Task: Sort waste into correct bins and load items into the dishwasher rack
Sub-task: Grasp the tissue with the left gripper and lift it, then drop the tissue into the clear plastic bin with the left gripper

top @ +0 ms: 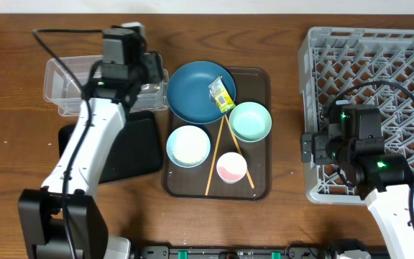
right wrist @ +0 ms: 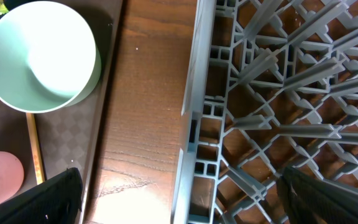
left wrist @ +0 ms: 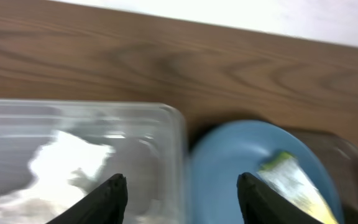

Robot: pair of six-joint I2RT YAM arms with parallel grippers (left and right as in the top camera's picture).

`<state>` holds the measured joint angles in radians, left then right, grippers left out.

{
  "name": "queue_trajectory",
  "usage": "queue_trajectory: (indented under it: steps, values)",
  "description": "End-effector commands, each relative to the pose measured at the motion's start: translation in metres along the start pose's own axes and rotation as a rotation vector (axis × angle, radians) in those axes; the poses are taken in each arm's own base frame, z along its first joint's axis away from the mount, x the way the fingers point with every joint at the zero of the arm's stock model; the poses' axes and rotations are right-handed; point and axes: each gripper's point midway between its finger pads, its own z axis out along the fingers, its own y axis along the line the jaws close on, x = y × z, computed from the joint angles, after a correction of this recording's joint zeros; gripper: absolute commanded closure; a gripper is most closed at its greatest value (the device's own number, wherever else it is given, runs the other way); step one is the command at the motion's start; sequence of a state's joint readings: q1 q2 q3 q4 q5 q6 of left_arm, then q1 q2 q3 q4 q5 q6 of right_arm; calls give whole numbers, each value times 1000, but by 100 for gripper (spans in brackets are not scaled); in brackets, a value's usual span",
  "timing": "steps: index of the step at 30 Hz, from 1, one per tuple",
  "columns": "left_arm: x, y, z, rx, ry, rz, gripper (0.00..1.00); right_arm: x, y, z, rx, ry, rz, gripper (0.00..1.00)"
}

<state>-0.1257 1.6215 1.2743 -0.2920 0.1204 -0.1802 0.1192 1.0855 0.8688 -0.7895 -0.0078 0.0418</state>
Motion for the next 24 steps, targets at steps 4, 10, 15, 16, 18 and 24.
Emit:
queue_trajectory:
  steps: [4, 10, 15, 16, 18, 24]
  values:
    - [46, -59, 29, 135, 140, -67, 30, -8, 6, -6, -16, -24, -6, 1]
    - [97, -93, 65, 183, 282, -144, 28, -7, 6, -6, -16, -19, -6, 1]
    - [123, -105, 86, 193, 343, -213, 27, -6, 6, -6, -16, -18, -6, 1]
    - [126, -108, 89, 206, 349, -212, 27, -6, 6, -6, -16, -18, -6, 1]
    - [132, -114, 93, 231, 363, -214, 26, -6, 6, -6, -16, -18, -6, 1]
    - [143, -116, 103, 226, 393, -275, 27, -6, 6, -6, -16, -18, -6, 1]
